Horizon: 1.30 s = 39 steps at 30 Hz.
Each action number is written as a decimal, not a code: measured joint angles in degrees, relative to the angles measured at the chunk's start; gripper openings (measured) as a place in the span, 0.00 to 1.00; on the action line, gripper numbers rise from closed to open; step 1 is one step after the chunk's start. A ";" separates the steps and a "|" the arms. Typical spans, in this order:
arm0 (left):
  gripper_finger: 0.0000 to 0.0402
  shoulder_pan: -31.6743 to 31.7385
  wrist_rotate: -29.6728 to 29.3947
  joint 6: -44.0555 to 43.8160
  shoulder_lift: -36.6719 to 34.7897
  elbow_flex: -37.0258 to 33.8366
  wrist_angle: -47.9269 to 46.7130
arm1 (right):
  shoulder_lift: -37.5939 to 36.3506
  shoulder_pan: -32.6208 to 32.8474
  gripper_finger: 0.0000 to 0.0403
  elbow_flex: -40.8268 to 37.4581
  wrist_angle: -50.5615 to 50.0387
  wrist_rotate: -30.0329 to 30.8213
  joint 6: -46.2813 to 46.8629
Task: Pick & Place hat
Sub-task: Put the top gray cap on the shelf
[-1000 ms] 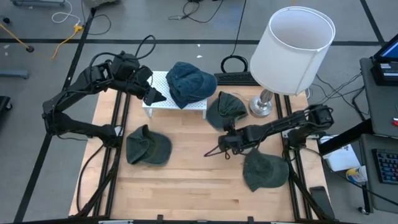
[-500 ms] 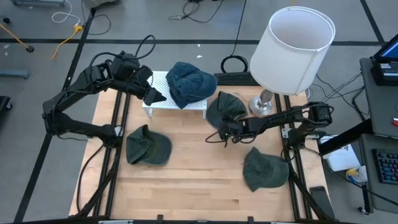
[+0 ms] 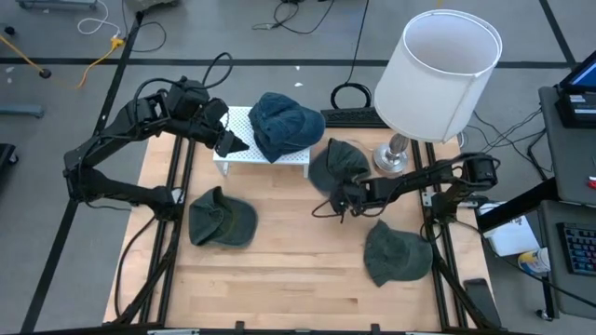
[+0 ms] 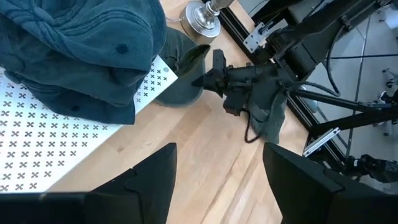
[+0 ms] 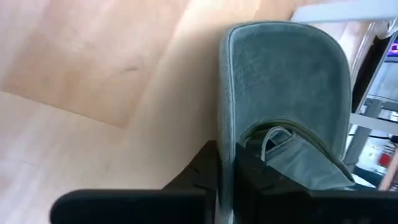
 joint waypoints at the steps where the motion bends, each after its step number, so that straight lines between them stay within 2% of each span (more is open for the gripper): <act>1: 0.59 0.00 -0.13 0.23 0.00 0.00 0.00 | 0.00 1.03 0.04 0.00 -0.16 1.04 0.68; 4: 0.57 0.00 -0.29 0.48 0.00 0.00 0.00 | -0.97 4.75 0.02 0.00 -1.46 4.00 1.31; 7: 0.56 0.00 -0.33 1.57 0.00 0.00 0.02 | -3.59 8.86 0.02 0.75 -3.22 4.37 2.71; 15: 0.57 0.00 -0.46 6.21 0.00 0.00 0.13 | -13.47 18.23 0.02 2.10 -6.25 4.12 15.42; 22: 0.54 0.00 -0.47 7.63 0.00 0.00 0.15 | -22.61 23.04 0.02 2.08 -6.21 -4.44 33.17; 30: 0.51 -1.81 1.18 13.37 0.00 0.00 0.17 | -28.57 24.55 0.02 2.08 1.52 -15.31 50.29; 34: 0.53 -3.88 6.28 16.72 0.00 0.00 0.20 | -29.05 24.55 0.02 2.10 8.10 -17.56 57.00; 39: 0.57 -7.94 7.18 16.00 0.02 0.00 0.19 | -29.00 24.40 0.02 2.08 17.06 -18.22 66.11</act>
